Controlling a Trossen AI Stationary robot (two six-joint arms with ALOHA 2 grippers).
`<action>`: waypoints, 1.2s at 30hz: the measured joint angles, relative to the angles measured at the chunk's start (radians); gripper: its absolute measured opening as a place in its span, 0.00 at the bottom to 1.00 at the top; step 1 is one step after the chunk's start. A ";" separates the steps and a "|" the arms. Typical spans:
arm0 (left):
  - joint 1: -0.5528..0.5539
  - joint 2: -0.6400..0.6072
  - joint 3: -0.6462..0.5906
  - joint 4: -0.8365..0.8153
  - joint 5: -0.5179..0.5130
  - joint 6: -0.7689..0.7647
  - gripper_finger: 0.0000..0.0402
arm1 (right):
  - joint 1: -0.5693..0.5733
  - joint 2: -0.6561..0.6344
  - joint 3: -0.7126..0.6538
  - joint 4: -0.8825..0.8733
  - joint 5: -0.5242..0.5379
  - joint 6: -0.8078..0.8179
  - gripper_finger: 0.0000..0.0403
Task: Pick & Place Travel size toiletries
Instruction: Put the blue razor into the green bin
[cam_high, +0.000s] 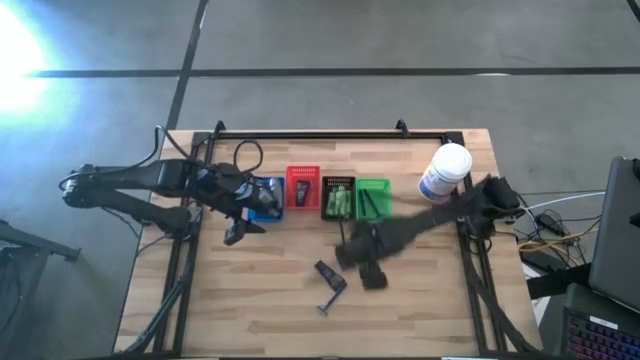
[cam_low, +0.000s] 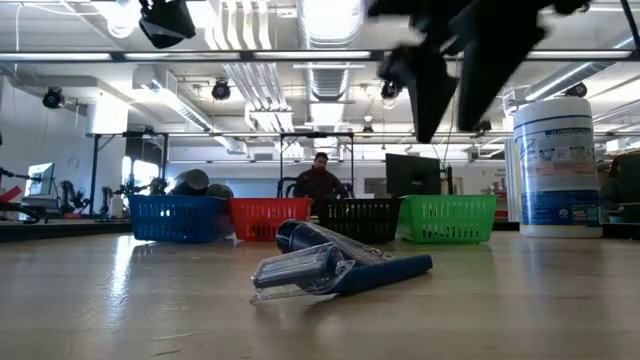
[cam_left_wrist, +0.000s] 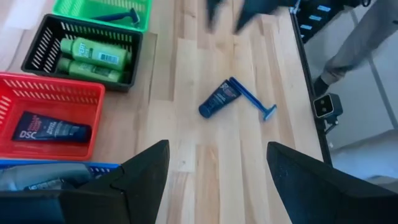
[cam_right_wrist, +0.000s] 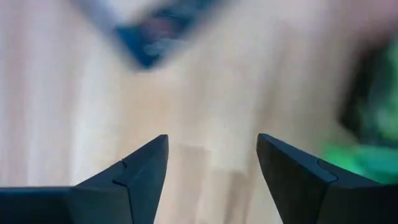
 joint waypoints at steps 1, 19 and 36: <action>-0.004 -0.001 0.000 -0.002 0.000 -0.001 0.69 | 0.040 0.006 0.000 0.036 0.002 -0.074 0.61; -0.012 0.002 0.000 0.021 -0.029 -0.014 0.68 | 0.189 0.429 0.328 0.239 0.027 -0.359 0.52; -0.016 0.002 0.000 0.020 -0.028 -0.044 0.68 | 0.131 0.480 0.326 0.158 -0.154 -0.227 0.30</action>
